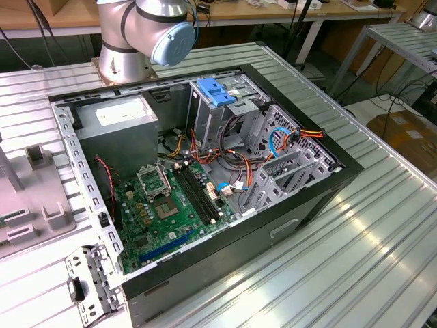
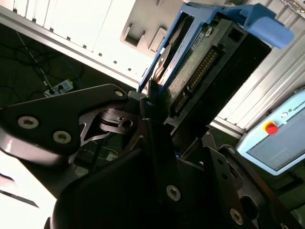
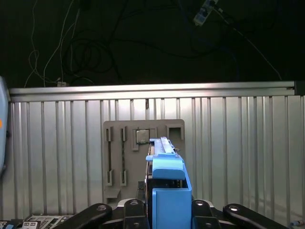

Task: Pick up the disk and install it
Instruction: 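Pick up the disk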

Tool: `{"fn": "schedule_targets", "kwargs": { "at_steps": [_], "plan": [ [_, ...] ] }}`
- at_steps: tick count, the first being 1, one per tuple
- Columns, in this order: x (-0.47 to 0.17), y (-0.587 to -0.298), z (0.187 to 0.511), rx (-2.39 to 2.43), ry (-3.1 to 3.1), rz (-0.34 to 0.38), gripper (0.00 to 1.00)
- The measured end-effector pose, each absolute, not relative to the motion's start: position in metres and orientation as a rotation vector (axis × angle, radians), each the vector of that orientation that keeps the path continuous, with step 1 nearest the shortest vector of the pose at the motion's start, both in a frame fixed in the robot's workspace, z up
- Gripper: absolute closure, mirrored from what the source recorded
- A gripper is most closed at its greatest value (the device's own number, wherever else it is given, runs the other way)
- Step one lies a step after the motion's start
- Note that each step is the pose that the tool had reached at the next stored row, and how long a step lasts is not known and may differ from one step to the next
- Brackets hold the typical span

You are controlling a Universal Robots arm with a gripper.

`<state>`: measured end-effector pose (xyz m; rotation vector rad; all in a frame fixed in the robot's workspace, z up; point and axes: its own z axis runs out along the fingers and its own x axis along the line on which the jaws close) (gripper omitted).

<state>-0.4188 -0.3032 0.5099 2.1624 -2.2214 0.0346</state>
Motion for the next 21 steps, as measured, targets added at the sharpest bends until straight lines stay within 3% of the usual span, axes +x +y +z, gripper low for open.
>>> {"fn": "schedule_targets", "kwargs": {
  "at_steps": [21],
  "plan": [
    [-0.419, -0.315, 0.510, 2.162, -2.221, 0.035, 0.64]
  ]
}}
